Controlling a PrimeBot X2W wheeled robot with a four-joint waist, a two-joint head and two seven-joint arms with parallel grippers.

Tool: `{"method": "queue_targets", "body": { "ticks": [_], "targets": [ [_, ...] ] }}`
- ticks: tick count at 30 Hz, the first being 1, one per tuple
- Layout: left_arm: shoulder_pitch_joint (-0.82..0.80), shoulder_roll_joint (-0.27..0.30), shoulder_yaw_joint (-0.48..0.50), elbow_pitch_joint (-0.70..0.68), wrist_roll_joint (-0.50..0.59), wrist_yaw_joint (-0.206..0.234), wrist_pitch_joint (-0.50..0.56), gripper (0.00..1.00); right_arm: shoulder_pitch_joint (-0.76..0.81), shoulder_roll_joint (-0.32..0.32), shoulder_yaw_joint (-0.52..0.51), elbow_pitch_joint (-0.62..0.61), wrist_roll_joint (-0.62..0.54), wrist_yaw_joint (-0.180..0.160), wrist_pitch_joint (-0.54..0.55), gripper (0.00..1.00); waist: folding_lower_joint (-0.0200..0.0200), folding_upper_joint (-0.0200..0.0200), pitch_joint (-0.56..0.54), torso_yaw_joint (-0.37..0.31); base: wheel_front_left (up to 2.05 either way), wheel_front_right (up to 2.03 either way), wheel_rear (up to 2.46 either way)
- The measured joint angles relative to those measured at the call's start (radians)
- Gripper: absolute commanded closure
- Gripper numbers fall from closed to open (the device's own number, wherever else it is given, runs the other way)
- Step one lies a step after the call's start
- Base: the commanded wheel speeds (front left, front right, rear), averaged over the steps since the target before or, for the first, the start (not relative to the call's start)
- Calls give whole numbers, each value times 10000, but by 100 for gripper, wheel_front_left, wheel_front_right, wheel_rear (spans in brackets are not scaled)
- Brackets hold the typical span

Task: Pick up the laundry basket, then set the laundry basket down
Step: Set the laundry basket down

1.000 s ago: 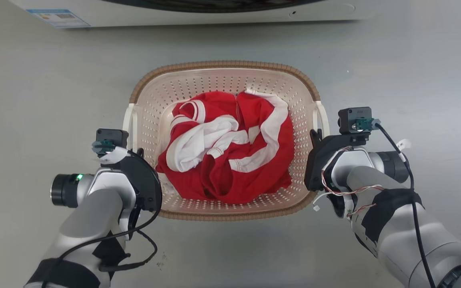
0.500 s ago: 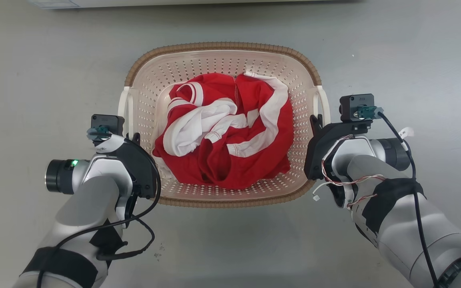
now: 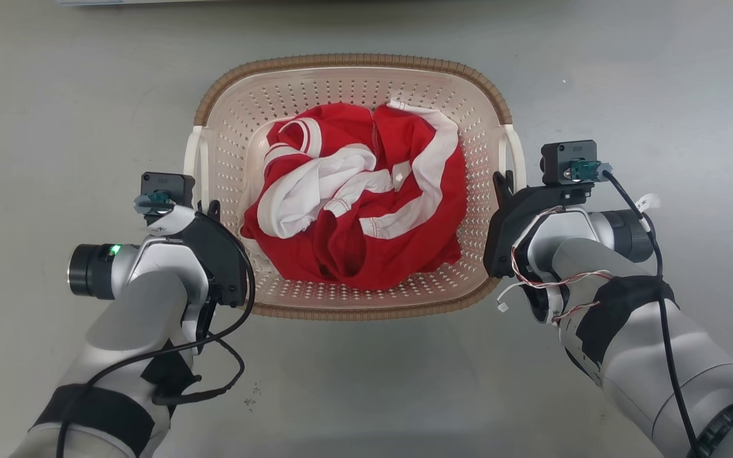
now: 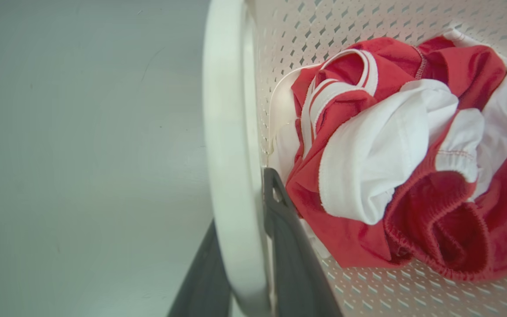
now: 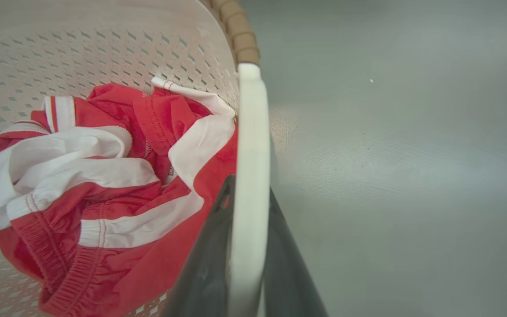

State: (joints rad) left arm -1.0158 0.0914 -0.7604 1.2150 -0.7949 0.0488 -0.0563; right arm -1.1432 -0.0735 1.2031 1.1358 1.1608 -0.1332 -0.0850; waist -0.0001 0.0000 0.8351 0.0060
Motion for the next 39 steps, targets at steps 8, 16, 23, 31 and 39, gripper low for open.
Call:
{"method": "queue_targets", "body": {
  "ticks": [8,16,23,31,39],
  "targets": [
    [-70,-59,-56,92,75,-50,-88,0,-292,75,31,-6,-2,12,-311,0,0,1,55,-1,0,0,0],
    [-142,-107,-59,173,75,-50,-174,0,-368,111,75,-10,-4,13,-487,0,0,0,45,0,0,0,0],
    [-258,-52,-58,276,75,-52,-263,0,-354,115,123,-17,-4,13,-581,0,1,0,-83,-42,0,0,0],
    [-257,10,-54,357,75,-52,-428,0,-317,115,127,73,6,13,-742,0,0,0,-415,-143,0,0,0],
    [-196,8,-33,407,73,-67,-704,0,-58,117,113,370,111,13,-924,0,0,0,-895,-187,0,0,0]
  ]
}}
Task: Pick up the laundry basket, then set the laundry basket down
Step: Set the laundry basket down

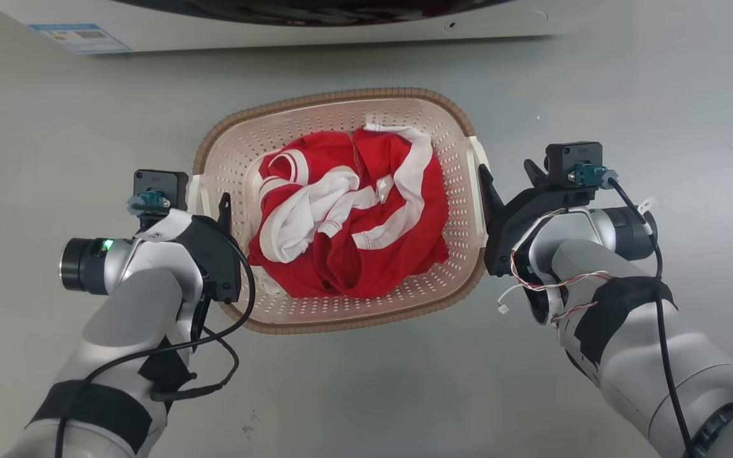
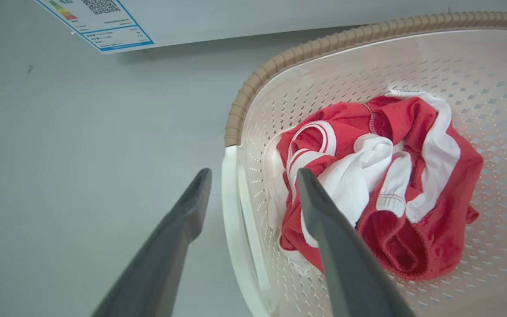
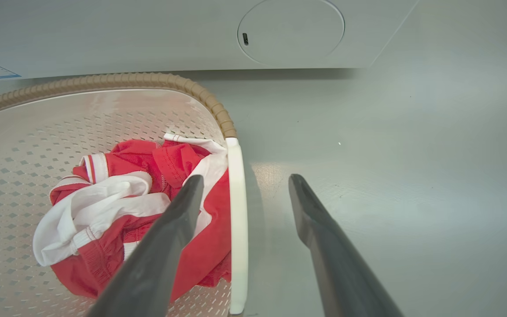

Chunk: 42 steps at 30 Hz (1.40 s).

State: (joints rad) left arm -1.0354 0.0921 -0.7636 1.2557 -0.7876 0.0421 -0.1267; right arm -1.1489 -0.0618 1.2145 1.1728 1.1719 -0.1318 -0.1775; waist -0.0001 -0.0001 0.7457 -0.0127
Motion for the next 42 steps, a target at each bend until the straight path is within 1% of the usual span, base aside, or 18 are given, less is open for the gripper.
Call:
{"method": "queue_targets", "body": {
  "ticks": [5,12,14,18,19,22,29,33,42],
  "targets": [
    [162,-56,12,15,-6,-71,-92,0,147,15,-17,314,82,0,-13,0,0,0,-308,31,0,0,0],
    [206,-132,35,27,-27,-71,-180,0,163,29,-17,387,98,0,-13,0,0,0,-323,173,0,0,0],
    [206,-192,31,27,-27,-71,-238,0,162,27,-17,391,98,0,-13,11,2,0,-246,216,0,0,0],
    [189,-226,27,25,-27,-71,-259,0,159,27,-25,391,136,0,-13,45,2,0,-50,312,0,0,0],
    [186,-226,29,25,-27,-71,-268,0,160,27,-23,389,159,-2,-13,51,2,0,0,339,0,0,0],
    [180,-219,29,27,-27,-71,-343,0,160,27,-21,382,159,0,-13,55,2,0,135,418,0,0,0],
    [165,-188,25,44,-25,-71,-435,0,166,27,-13,374,163,-2,-86,60,2,0,262,504,0,0,0],
    [141,-188,12,58,-25,-71,-439,0,173,23,-10,374,173,-2,-88,64,2,1,269,497,0,0,0],
    [129,-194,-27,81,-17,-84,-514,0,411,23,-10,470,263,-2,-86,67,2,1,264,475,0,0,0]
  ]
}}
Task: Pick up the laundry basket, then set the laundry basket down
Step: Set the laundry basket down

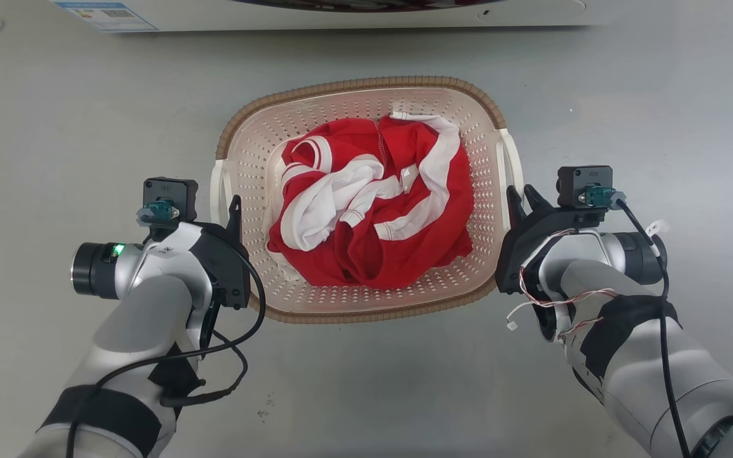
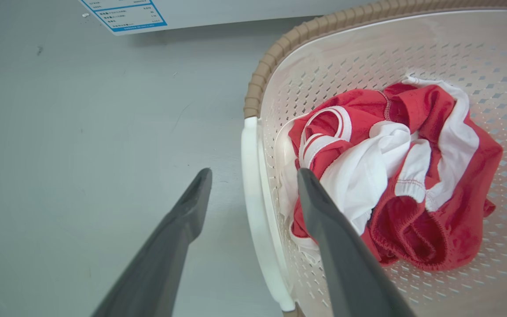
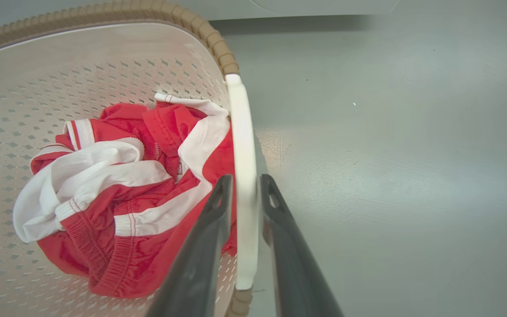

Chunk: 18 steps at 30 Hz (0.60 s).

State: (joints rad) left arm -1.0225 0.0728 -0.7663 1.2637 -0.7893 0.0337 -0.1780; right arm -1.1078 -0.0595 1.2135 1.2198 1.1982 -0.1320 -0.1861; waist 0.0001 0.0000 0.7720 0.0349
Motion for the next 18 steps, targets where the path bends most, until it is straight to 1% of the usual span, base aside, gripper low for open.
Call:
{"method": "queue_targets", "body": {
  "ticks": [3,6,10,11,12,18],
  "targets": [
    [-9,0,-27,12,2,-4,-10,0,17,0,0,4,8,0,4,71,0,0,17,4,0,0,0],
    [-24,-2,-58,27,4,-73,-12,0,30,2,2,13,77,0,10,78,0,0,40,12,0,0,0],
    [-43,-2,-79,44,6,-73,-12,0,31,0,6,13,81,2,2,92,-1,-1,76,16,0,0,0],
    [-43,-2,-84,56,6,-73,-12,0,35,-2,12,19,81,2,-2,98,-2,-1,89,12,0,0,0],
    [-44,0,-90,63,10,-73,-12,0,40,-4,15,29,81,2,-2,100,-2,-1,95,8,0,0,0],
    [-116,31,-98,86,46,-73,-13,0,109,-6,23,-4,90,2,-15,100,-3,-1,113,-28,0,0,0]
  ]
}}
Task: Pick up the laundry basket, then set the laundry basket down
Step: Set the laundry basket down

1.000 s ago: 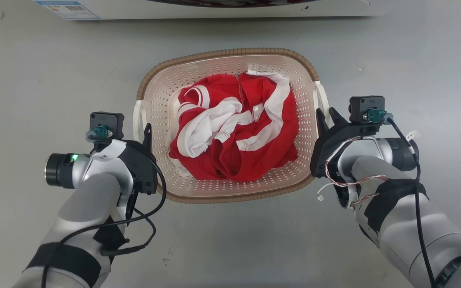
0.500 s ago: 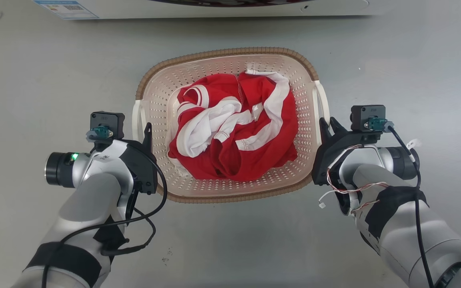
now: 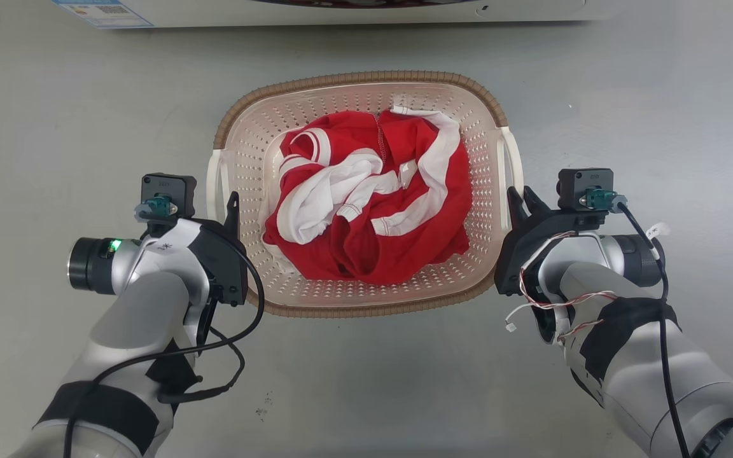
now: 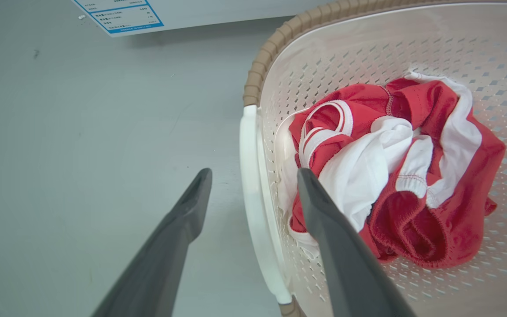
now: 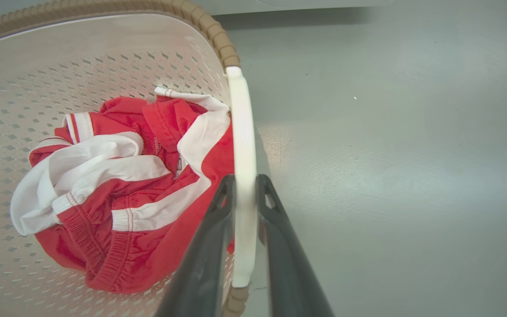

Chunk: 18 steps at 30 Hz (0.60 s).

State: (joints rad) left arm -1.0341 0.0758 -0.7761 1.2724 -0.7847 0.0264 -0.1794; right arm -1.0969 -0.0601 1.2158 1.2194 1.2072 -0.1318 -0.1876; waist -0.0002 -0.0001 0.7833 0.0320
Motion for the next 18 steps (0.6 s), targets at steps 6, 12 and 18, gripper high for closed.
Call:
{"method": "queue_targets", "body": {
  "ticks": [6,12,18],
  "targets": [
    [-36,35,0,17,0,0,-31,0,6,2,25,-90,56,0,13,100,1,1,-39,-43,0,0,0],
    [-33,90,-4,42,0,0,-42,0,271,4,52,-171,94,-2,105,100,3,1,-206,-114,0,0,0],
    [-29,33,-12,50,0,0,-42,0,343,4,50,-196,146,-2,71,0,2,1,-418,-132,0,0,0]
  ]
}}
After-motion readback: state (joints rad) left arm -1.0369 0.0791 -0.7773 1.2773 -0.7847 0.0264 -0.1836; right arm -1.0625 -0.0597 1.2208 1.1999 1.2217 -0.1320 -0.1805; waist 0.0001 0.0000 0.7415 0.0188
